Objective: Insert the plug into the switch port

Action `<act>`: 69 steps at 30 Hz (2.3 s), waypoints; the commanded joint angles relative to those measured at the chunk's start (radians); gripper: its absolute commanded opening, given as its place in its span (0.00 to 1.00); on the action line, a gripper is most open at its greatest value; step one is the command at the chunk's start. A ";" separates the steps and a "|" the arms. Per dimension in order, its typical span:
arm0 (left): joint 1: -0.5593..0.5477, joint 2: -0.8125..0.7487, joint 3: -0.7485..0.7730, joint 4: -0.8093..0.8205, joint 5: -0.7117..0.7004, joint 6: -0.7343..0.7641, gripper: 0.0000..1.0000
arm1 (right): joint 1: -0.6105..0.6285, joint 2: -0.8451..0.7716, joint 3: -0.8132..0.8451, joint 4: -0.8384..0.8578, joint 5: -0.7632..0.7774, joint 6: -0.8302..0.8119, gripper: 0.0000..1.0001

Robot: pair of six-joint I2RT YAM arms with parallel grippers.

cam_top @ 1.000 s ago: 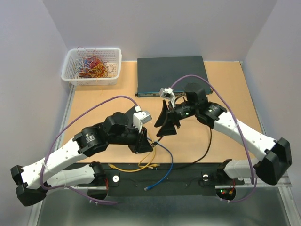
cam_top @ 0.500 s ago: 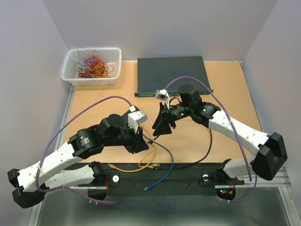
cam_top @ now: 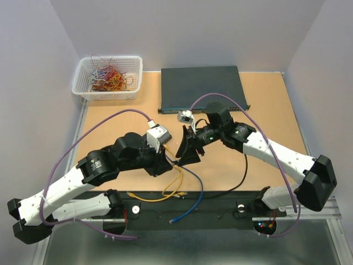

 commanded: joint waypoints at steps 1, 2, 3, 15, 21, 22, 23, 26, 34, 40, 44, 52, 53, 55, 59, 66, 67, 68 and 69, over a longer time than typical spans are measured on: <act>-0.004 -0.015 0.072 0.059 -0.053 0.030 0.00 | 0.027 -0.015 0.029 0.027 -0.004 0.002 0.58; -0.003 -0.016 0.074 0.064 -0.056 0.030 0.00 | 0.035 -0.010 0.032 0.027 0.003 0.003 0.55; -0.003 -0.019 0.075 0.066 -0.058 0.031 0.00 | 0.038 -0.009 0.034 0.028 0.008 0.005 0.54; -0.004 -0.022 0.049 0.089 -0.085 0.033 0.00 | 0.060 0.003 0.046 0.045 0.020 0.009 0.20; -0.004 -0.026 0.037 0.096 -0.131 0.031 0.00 | 0.067 -0.003 0.031 0.050 -0.017 0.000 0.02; -0.004 -0.026 0.035 0.095 -0.151 0.028 0.00 | 0.069 -0.010 0.028 0.051 -0.020 -0.001 0.01; -0.004 -0.024 0.034 0.096 -0.159 0.025 0.00 | 0.072 -0.015 0.025 0.056 -0.021 0.000 0.00; -0.003 -0.013 0.029 0.102 -0.217 0.014 0.00 | 0.078 -0.032 0.008 0.079 -0.038 0.005 0.00; -0.004 0.039 0.015 0.128 -0.315 -0.009 0.39 | 0.081 -0.078 -0.058 0.169 0.012 0.066 0.00; -0.004 0.048 0.012 0.133 -0.360 -0.021 0.57 | 0.083 -0.078 -0.069 0.174 0.196 0.111 0.00; -0.004 0.060 0.018 0.128 -0.400 -0.035 0.61 | 0.081 -0.070 -0.081 0.172 0.348 0.132 0.00; 0.031 0.073 -0.012 0.193 -0.463 -0.084 0.69 | 0.080 -0.040 -0.109 0.166 0.738 0.178 0.00; 0.060 0.076 -0.037 0.213 -0.455 -0.088 0.69 | 0.080 -0.018 -0.103 0.162 0.797 0.184 0.00; 0.108 0.094 -0.057 0.266 -0.402 -0.104 0.69 | 0.080 -0.001 -0.101 0.160 0.859 0.204 0.00; 0.287 0.135 -0.126 0.369 -0.265 -0.107 0.68 | 0.080 0.051 -0.107 0.162 1.018 0.233 0.00; 0.600 0.258 -0.245 0.666 -0.087 -0.214 0.67 | 0.081 0.200 -0.135 0.250 1.137 0.238 0.00; 0.632 0.269 -0.268 0.717 -0.053 -0.239 0.66 | 0.081 0.207 -0.142 0.267 1.146 0.243 0.00; 0.705 0.278 -0.314 0.766 0.018 -0.262 0.65 | 0.081 0.224 -0.156 0.286 1.158 0.247 0.00; 0.727 0.286 -0.333 0.809 0.033 -0.306 0.63 | 0.080 0.230 -0.165 0.318 1.178 0.249 0.00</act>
